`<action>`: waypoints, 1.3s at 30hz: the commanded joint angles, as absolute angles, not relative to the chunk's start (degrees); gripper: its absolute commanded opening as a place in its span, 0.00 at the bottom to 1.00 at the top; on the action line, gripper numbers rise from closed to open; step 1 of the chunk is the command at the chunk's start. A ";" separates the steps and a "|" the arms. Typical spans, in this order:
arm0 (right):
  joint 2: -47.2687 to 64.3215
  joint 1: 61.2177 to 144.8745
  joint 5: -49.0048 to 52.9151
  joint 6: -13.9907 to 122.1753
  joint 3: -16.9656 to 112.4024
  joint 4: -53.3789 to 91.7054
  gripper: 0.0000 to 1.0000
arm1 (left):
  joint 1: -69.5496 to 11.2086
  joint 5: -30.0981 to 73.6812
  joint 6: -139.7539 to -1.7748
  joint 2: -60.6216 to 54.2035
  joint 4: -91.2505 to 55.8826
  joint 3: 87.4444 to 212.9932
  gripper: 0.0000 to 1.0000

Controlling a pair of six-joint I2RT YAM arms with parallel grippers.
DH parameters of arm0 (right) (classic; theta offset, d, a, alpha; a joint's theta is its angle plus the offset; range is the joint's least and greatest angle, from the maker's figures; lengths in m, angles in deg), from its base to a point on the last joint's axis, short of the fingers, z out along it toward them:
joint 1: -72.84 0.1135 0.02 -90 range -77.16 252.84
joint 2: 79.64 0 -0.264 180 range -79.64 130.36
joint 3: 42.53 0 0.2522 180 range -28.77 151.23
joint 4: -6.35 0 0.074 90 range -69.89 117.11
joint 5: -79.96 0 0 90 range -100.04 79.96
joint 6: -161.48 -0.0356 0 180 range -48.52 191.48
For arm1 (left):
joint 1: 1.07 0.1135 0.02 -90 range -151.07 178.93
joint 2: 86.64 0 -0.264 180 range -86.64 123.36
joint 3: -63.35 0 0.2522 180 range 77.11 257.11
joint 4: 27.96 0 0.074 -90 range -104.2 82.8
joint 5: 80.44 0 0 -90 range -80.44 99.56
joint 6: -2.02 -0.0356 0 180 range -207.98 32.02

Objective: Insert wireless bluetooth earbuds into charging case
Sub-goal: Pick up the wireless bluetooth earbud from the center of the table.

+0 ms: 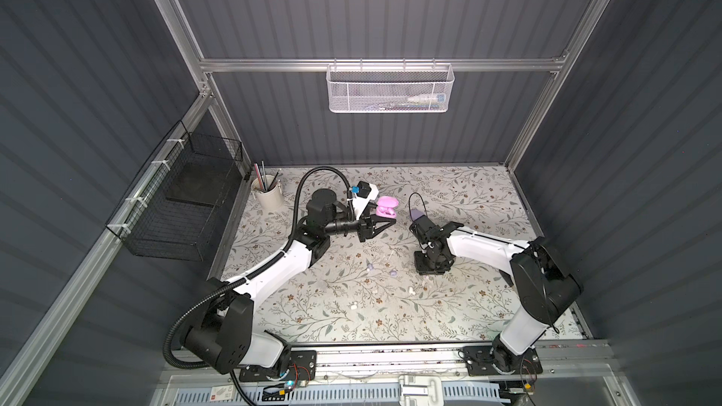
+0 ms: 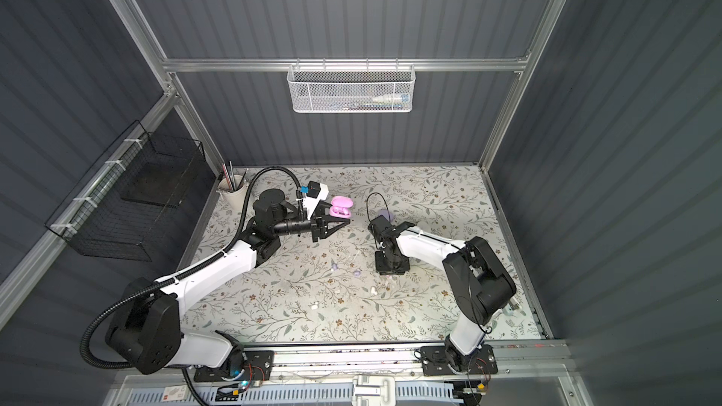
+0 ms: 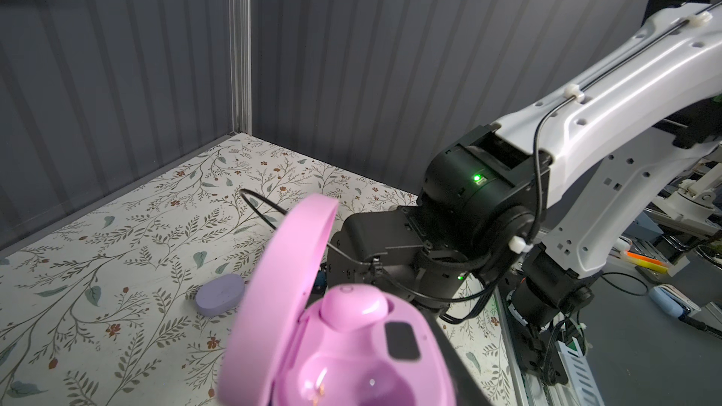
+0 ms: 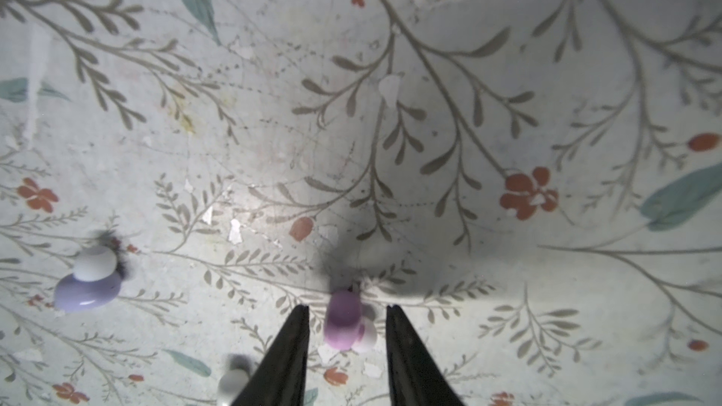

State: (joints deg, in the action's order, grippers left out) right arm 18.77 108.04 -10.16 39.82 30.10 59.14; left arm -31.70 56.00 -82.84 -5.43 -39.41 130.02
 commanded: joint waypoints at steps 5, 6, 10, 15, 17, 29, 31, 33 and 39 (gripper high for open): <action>20.84 108.31 -10.21 38.56 29.78 59.67 0.31 | -31.39 56.01 -82.97 -5.66 -38.73 131.62 0.32; 20.98 108.35 -10.30 38.51 29.68 59.53 0.29 | -31.39 56.00 -83.05 -5.61 -38.73 131.76 0.32; 21.27 108.32 -10.70 38.52 29.59 59.46 0.23 | -31.32 55.99 -82.92 -5.30 -38.73 132.04 0.32; 19.93 108.34 -10.92 38.48 29.68 59.77 0.18 | -31.39 56.25 -82.97 -4.88 -38.79 132.56 0.32; 18.43 108.18 -10.80 38.26 29.75 60.19 0.18 | -31.37 56.32 -82.97 -4.58 -38.77 132.68 0.32; -3.21 105.96 -4.80 32.63 31.97 64.57 0.19 | -31.39 57.10 -80.47 -2.24 -43.62 133.40 0.33; -6.84 105.65 -4.04 31.81 35.12 65.92 0.20 | -31.48 57.39 -80.06 -1.76 -44.55 133.59 0.33; -9.50 105.51 -3.40 31.19 39.15 67.25 0.19 | -31.47 57.68 -79.73 -1.24 -45.44 133.88 0.33; -11.00 105.36 -0.55 29.40 51.42 67.64 0.19 | -32.10 58.24 -78.62 0.31 -48.56 135.53 0.33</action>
State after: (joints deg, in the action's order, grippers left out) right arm -11.06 105.51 -2.84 31.18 48.09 66.11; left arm -31.75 56.72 -79.80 -0.31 -44.77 133.08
